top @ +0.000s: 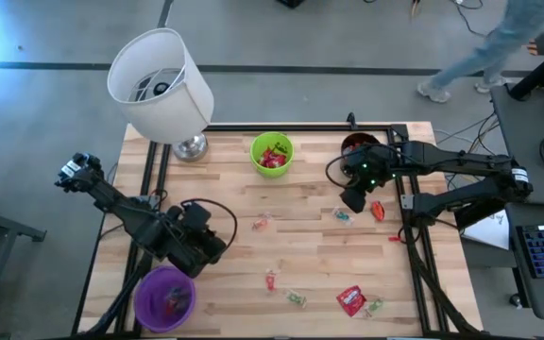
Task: Sort candy
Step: Put the blue gummy candy into the violet bucket
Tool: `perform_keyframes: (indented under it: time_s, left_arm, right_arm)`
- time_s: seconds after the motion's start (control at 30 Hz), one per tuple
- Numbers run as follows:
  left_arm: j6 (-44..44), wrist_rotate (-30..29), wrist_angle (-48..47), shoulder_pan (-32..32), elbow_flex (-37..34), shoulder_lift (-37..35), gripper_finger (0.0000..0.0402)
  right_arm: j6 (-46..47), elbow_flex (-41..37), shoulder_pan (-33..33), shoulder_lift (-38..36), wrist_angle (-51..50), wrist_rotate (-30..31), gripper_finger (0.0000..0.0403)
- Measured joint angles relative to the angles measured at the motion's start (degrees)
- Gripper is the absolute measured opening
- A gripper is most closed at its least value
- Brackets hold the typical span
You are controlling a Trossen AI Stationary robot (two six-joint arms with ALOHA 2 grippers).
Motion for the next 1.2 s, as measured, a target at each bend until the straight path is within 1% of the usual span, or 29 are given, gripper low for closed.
perform_keyframes:
  time_s: [0.2,0.33,0.47,0.8,0.93,1.07,1.2]
  left_arm:
    - [3.6,-0.1,0.0,0.1,0.0,0.0,0.0111]
    - [3.9,-0.1,0.0,0.1,0.0,0.0,0.0111]
    - [5.5,-0.1,0.0,0.1,0.0,0.0,0.0111]
    - [7.3,-0.1,0.0,0.1,0.0,0.0,0.0111]
    - [9.4,-0.1,0.0,0.1,0.0,0.0,0.0111]
    - [9.5,0.0,0.0,0.1,0.0,0.0,0.0111]
    - [10.6,2.2,-0.1,0.1,0.0,0.0,0.0111]
  right_arm:
    - [2.8,0.0,0.0,0.0,0.1,0.0,0.0146]
    - [9.1,0.0,0.0,0.0,0.1,0.0,0.0146]
    - [8.5,-0.2,0.0,0.4,2.0,0.1,0.0146]
    - [12.0,-0.2,0.0,0.9,2.0,0.5,0.0146]
    - [11.3,-0.4,0.1,3.3,1.4,0.5,0.0146]
    - [10.6,-0.5,0.1,7.3,1.3,0.6,0.0146]
    - [8.9,-0.5,1.3,11.6,1.3,0.0,0.0146]
